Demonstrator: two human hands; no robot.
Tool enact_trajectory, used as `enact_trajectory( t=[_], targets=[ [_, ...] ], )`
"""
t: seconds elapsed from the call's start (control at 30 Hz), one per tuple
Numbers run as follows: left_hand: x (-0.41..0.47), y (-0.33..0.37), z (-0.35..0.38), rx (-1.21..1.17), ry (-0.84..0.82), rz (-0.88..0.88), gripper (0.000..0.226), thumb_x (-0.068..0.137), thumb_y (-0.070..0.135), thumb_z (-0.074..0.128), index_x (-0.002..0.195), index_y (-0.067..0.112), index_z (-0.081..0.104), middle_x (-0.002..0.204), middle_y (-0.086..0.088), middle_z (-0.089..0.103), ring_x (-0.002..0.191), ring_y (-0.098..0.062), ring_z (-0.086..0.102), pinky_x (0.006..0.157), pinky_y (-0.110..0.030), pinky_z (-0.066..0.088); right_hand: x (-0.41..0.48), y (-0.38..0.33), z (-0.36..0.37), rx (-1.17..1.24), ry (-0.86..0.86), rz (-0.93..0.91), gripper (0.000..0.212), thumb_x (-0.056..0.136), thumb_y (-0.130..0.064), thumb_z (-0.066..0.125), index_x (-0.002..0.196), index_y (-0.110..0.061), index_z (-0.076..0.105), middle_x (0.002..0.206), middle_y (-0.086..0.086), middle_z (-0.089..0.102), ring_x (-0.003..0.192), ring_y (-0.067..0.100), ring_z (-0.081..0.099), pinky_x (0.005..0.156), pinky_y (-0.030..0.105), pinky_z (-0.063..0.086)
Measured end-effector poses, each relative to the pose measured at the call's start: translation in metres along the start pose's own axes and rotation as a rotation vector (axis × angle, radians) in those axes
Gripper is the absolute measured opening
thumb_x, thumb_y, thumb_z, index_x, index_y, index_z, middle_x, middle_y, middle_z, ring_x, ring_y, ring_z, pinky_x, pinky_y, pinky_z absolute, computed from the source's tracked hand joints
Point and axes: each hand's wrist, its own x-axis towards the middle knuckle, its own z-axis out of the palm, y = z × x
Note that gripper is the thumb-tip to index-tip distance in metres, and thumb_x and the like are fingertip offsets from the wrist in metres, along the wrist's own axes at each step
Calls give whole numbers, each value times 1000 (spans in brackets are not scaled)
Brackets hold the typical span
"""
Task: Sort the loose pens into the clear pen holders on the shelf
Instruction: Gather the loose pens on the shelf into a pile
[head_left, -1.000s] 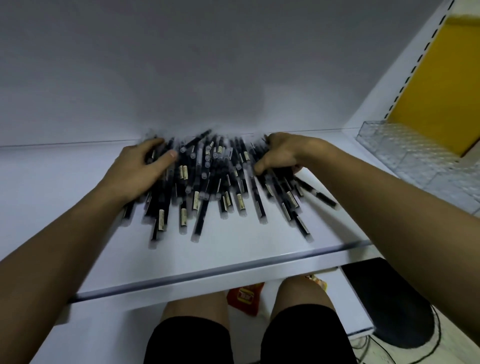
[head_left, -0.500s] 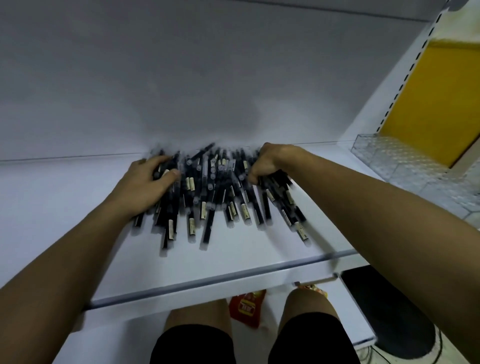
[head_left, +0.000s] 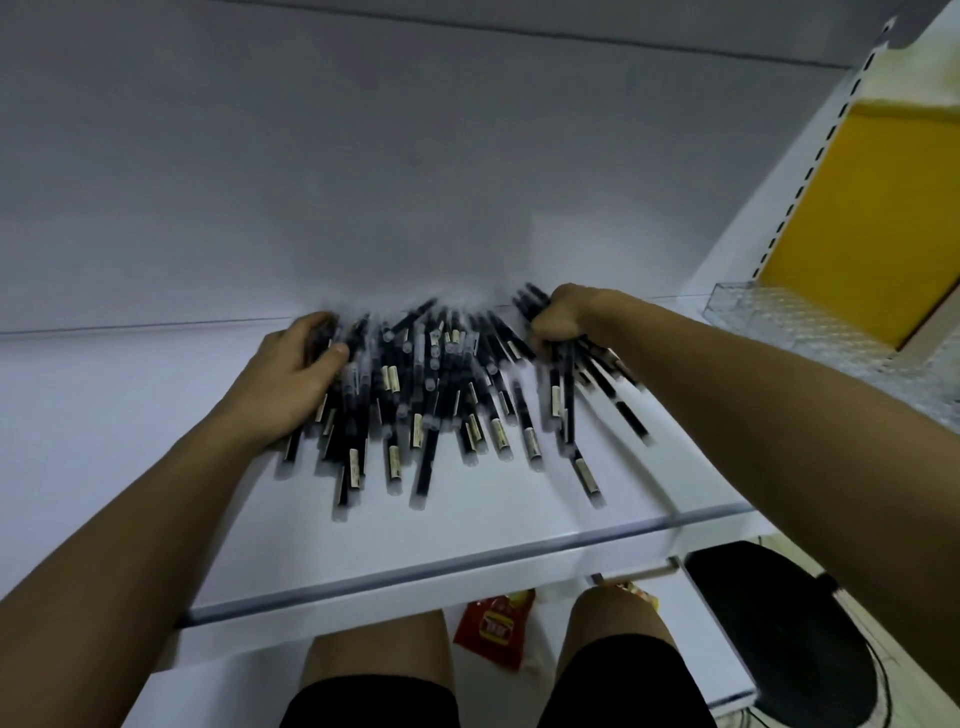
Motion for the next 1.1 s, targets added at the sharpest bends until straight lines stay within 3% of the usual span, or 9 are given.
enact_trajectory(
  t=[0.13,0.3,0.47,0.6,0.8,0.87,0.93,1.03,1.1],
  targets=[
    [-1,-1,-2,-12,24,-33,57,98,51,48,150,34,31,156,-5,38,138,-27,42,112,-46,36,-6,-2,-13,95,-46,-12,6,79,-6,68,79,-1,64,73,13,65,65,28,61,65,34,51],
    [-7,-3,-6,77,32,13,56,101,46,46,152,30,30,154,-12,38,141,-28,38,114,-42,32,-20,-30,-15,215,-152,-91,9,90,-9,56,81,-8,58,70,6,56,54,17,50,56,27,43],
    [-11,-5,-6,84,27,41,54,103,44,42,153,29,29,155,-9,36,143,-24,34,115,-36,27,-26,-79,9,284,-151,-171,21,88,-11,56,70,-15,48,63,6,45,43,19,39,47,18,32],
    [-16,2,-11,-58,74,21,53,102,55,34,150,33,35,154,-2,38,141,-16,36,116,-36,28,-25,-118,32,405,-57,-214,16,81,-6,63,79,-13,49,77,9,45,61,22,43,59,31,35],
    [-32,21,-13,-115,-11,222,56,78,67,57,120,31,51,131,6,48,123,-12,48,101,-32,42,-15,-150,48,300,163,-228,17,88,-14,66,101,-5,61,93,8,62,72,19,63,51,23,46],
    [-30,18,-12,24,-32,235,48,70,64,63,102,30,51,125,7,46,118,-18,48,97,-39,46,-9,-156,51,234,206,-213,45,94,-21,61,134,-2,50,125,13,59,105,23,64,77,27,54],
    [-28,17,-12,95,-21,222,39,66,59,61,87,28,51,118,5,47,110,-23,49,94,-45,47,-7,-159,53,247,207,-206,70,99,-29,57,152,1,23,149,17,41,130,29,51,102,32,48],
    [-27,18,-11,130,34,193,31,69,53,55,73,23,48,108,1,49,105,-23,48,92,-43,46,-6,-156,55,318,177,-184,74,98,-37,57,151,-2,20,149,17,37,132,33,43,96,33,45],
    [-27,20,-9,156,70,167,25,74,43,61,76,21,50,103,1,49,103,-22,47,88,-40,44,-9,-151,55,379,166,-174,69,98,-40,56,149,-5,26,146,16,39,130,33,44,102,35,45]
  ],
)
